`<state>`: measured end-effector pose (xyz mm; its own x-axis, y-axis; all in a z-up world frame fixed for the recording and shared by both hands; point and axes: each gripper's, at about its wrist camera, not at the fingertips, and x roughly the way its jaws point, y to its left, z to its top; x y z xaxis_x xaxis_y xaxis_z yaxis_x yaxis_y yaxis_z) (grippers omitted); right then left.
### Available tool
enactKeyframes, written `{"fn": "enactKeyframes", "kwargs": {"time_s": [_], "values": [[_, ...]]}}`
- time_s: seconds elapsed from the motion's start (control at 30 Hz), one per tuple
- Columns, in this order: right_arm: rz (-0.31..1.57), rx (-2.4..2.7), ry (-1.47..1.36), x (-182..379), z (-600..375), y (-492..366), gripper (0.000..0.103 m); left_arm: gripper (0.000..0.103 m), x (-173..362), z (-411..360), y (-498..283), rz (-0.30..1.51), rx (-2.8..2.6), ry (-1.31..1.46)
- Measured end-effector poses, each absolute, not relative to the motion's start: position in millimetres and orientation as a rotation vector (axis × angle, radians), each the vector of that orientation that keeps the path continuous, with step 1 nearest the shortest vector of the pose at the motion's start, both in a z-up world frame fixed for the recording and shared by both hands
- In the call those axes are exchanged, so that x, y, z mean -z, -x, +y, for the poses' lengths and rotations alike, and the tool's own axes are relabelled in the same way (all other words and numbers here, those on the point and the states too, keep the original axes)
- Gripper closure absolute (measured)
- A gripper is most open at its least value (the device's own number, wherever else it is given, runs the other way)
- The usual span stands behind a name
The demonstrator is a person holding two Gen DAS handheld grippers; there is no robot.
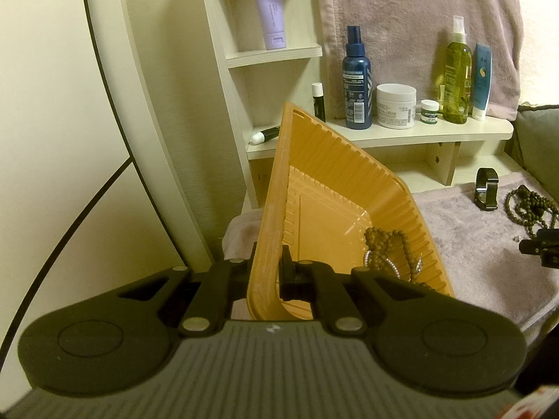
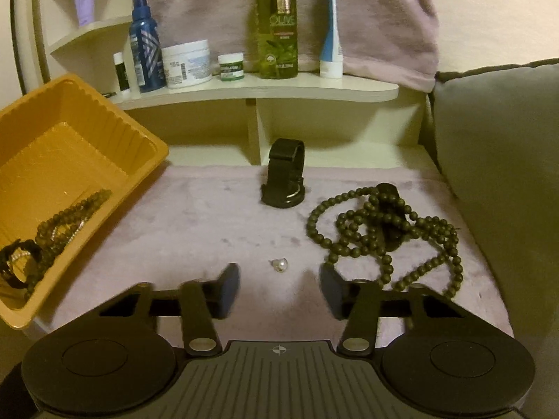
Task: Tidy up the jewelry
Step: 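Pinch the second small earring stud on the towel with the right gripper, then carry the second earring stud into the tray and open the right gripper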
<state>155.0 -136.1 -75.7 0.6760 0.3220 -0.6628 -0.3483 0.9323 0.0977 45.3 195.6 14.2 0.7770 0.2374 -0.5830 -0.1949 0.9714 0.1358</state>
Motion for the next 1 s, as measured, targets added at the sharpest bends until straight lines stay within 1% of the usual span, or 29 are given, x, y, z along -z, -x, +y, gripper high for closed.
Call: {"fn": "enactKeyframes", "kwargs": {"time_s": [0.03,0.2,0.43,0.53,0.73,1.0], "values": [[0.731,-0.382,0.045,76.8,-134.7,-156.2,0.061,0.097,-14.3,195.5,-45.5,0.639,-0.234,-0.069],[0.728,-0.392,0.068,86.1,-128.2,-164.5,0.074,0.097,-13.9,195.6,-45.5,0.64,-0.234,-0.069],[0.713,-0.379,0.069,91.9,-126.1,-169.3,0.081,0.097,-12.9,196.0,-45.7,0.643,-0.235,-0.07],[0.715,-0.381,0.074,91.5,-125.1,-169.6,0.093,0.097,-12.8,196.5,-45.5,0.642,-0.235,-0.07],[0.699,-0.391,0.084,83.6,-121.0,-166.4,0.094,0.097,-12.9,196.7,-45.8,0.642,-0.234,-0.07],[0.626,-0.553,0.039,41.4,-78.6,-156.4,0.094,0.097,-13.4,195.9,-45.5,0.641,-0.233,-0.07]]}}
